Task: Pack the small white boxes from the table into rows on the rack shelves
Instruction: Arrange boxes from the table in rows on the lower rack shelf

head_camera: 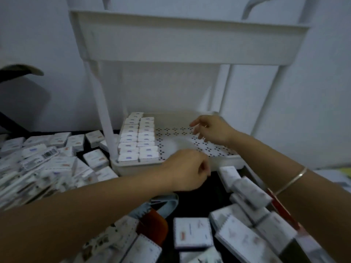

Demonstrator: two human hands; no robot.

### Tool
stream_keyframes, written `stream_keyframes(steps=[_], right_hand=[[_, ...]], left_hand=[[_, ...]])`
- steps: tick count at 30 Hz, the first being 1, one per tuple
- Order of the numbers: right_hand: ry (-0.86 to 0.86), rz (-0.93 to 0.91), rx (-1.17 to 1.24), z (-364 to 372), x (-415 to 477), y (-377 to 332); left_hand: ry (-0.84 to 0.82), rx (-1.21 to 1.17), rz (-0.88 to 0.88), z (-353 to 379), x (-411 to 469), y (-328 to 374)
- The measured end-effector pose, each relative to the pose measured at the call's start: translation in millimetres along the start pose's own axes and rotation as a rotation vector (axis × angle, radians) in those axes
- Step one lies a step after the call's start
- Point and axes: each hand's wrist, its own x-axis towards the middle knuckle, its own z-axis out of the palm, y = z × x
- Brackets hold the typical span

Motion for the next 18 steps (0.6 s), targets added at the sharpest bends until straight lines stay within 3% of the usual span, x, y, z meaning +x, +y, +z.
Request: stream_keyframes(steps=[3, 7, 12, 16, 18], right_hand=[[-0.009, 0.017, -0.046, -20.4, -45.7, 13.0], [-0.038, 0.074, -0.230, -39.7, -91.7, 26.4], [-0.154, 0.235, -0.573, -45.1, -124.8, 36.4], [-0.335, 0.277, -0.570, -37.6, -142.4, 40.2], [-0.336, 0.234, -0.550, -34.0, -147.2, 43.1]], left_hand=[[-0.109, 0.048, 0.109, 25.6, 4.3, 20.4], [-0.040, 0.162, 0.211, 45.8, 15.8, 27.9], [-0.141, 0.325, 0.177, 54.5, 21.7, 16.9], [-0.066, 0.363, 0.190, 53.7, 17.9, 10.5], [-0.057, 0.392, 0.202, 52.5, 17.4, 12.1]])
